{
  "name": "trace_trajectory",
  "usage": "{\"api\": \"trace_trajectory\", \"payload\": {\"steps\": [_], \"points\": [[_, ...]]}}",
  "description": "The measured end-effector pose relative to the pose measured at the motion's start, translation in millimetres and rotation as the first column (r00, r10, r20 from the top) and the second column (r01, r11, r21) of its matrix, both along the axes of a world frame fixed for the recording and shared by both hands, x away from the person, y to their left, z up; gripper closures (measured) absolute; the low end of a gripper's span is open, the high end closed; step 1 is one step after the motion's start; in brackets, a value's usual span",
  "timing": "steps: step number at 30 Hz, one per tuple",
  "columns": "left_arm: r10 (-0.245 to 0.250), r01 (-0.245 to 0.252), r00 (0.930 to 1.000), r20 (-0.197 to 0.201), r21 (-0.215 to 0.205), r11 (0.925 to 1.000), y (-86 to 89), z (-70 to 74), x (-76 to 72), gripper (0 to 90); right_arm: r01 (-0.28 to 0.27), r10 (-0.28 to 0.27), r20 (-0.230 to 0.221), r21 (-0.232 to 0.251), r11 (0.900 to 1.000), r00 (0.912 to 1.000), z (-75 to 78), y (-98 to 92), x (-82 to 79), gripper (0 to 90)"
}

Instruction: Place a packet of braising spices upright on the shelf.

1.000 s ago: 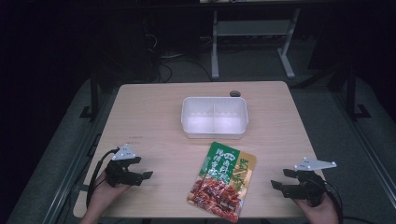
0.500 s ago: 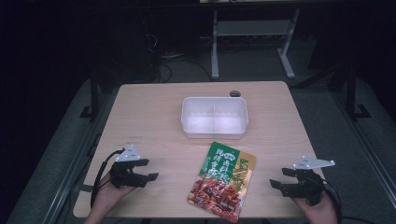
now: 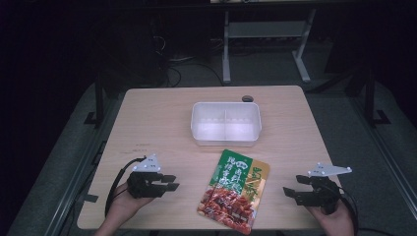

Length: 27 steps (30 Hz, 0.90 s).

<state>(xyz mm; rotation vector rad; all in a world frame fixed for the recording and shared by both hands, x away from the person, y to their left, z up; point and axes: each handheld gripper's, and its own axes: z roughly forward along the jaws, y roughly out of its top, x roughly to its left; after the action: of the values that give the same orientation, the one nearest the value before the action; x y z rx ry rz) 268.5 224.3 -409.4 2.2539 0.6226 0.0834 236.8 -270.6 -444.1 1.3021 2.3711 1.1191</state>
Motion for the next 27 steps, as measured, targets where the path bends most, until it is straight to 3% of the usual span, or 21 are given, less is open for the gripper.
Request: {"api": "trace_trajectory", "payload": {"steps": [3,12,27], "points": [[-0.045,0.045,0.999,0.008,0.019,0.9988,-14.3,5.0,0.4,75.2,-0.001,0.001,0.002,0.001,1.0,1.0,0.8,0.0,0.1,28.5],[-0.098,0.098,0.9952,-0.004,0.035,0.9946,-39.5,2.3,2.9,82.9,0.001,-0.001,-0.002,0.011,1.0,1.0,2.8,-2.1,3.2,28.0],[-0.166,0.167,0.986,-0.02,0.081,0.9827,-81.3,-7.1,3.4,85.6,-0.033,0.033,-0.001,-0.008,0.999,0.9995,12.4,10.0,19.3,27.3]]}}
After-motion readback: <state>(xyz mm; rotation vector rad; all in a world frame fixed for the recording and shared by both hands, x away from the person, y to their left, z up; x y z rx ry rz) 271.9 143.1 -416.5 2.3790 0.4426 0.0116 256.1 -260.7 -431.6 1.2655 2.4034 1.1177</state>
